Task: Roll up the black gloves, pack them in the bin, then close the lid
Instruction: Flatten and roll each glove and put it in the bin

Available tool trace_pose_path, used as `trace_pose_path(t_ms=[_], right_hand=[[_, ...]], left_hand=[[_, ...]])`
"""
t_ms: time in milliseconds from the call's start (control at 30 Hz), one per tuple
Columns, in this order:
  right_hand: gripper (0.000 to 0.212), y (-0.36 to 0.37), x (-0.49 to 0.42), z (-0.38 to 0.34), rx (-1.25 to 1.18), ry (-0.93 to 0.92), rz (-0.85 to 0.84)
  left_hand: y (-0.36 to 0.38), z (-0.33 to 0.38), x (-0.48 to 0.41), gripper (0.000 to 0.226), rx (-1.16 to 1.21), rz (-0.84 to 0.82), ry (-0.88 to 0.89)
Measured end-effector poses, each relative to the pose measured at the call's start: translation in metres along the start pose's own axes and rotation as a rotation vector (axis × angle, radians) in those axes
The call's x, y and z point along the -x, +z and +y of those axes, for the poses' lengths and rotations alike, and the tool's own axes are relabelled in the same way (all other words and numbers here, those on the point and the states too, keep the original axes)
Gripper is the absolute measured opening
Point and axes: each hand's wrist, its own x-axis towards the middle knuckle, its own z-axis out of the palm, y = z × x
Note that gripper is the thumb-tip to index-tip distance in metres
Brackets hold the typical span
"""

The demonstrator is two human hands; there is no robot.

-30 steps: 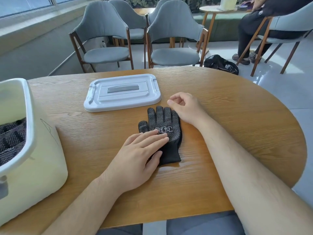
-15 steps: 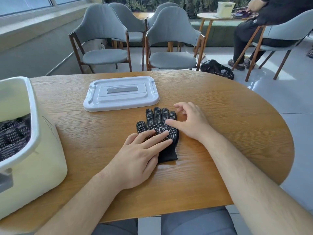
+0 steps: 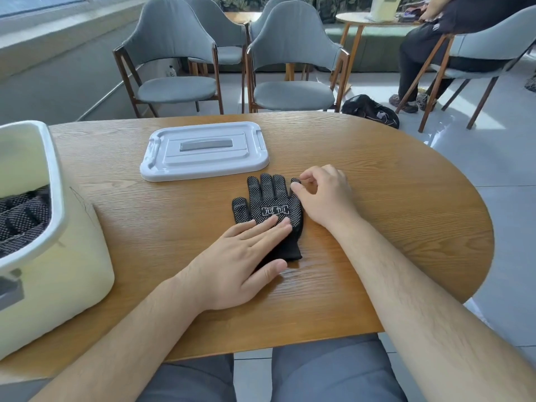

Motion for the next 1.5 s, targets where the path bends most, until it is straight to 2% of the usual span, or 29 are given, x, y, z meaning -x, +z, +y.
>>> trace_pose_path(t_ms=[100, 267, 367, 567, 733, 867, 967, 1033, 1100, 1167, 1267, 1433, 1500], right_hand=[[0.037, -0.001, 0.001, 0.0, -0.013, 0.022, 0.013], [0.08, -0.013, 0.023, -0.008, 0.071, -0.076, -0.179], [0.09, -0.017, 0.039, -0.008, 0.143, -0.124, -0.279], [0.074, -0.023, 0.053, -0.007, 0.107, -0.085, -0.272], [0.082, -0.023, 0.065, -0.01, 0.139, -0.133, -0.3], [0.07, -0.027, 0.074, -0.005, 0.072, -0.113, -0.284], [0.06, -0.028, 0.084, -0.003, -0.045, -0.249, -0.184], [0.058, -0.029, 0.091, -0.002, -0.097, -0.387, -0.194], [0.06, -0.028, 0.097, -0.001, -0.078, -0.5, -0.24], [0.051, -0.023, 0.097, -0.001, -0.073, -0.554, -0.214], [0.03, -0.02, 0.094, -0.003, -0.154, -0.577, -0.081], [0.046, -0.027, 0.102, -0.009, -0.18, -0.451, -0.193], [0.045, -0.028, 0.101, -0.008, -0.192, -0.419, -0.206]], left_hand=[[0.0, 0.001, 0.001, 0.067, 0.026, 0.032, -0.045], [0.002, -0.001, 0.001, 0.067, -0.03, 0.014, -0.072], [0.001, -0.001, 0.0, 0.067, -0.001, 0.009, -0.075], [0.002, -0.002, 0.001, 0.072, 0.032, 0.033, -0.113], [0.004, -0.004, -0.001, 0.07, 0.077, 0.084, -0.112], [0.005, -0.007, 0.005, 0.068, 0.084, 0.206, -0.096], [0.003, -0.012, 0.009, 0.045, 0.098, 0.306, -0.059], [0.003, -0.016, 0.006, 0.032, 0.086, 0.342, -0.006], [0.006, -0.018, 0.002, 0.025, 0.052, 0.399, 0.022], [0.008, -0.017, 0.0, 0.022, 0.033, 0.435, 0.01], [0.006, -0.014, -0.001, 0.026, 0.057, 0.438, -0.019], [0.005, -0.015, 0.004, 0.037, 0.113, 0.367, -0.076], [0.006, -0.017, 0.005, 0.039, 0.139, 0.335, -0.083]])
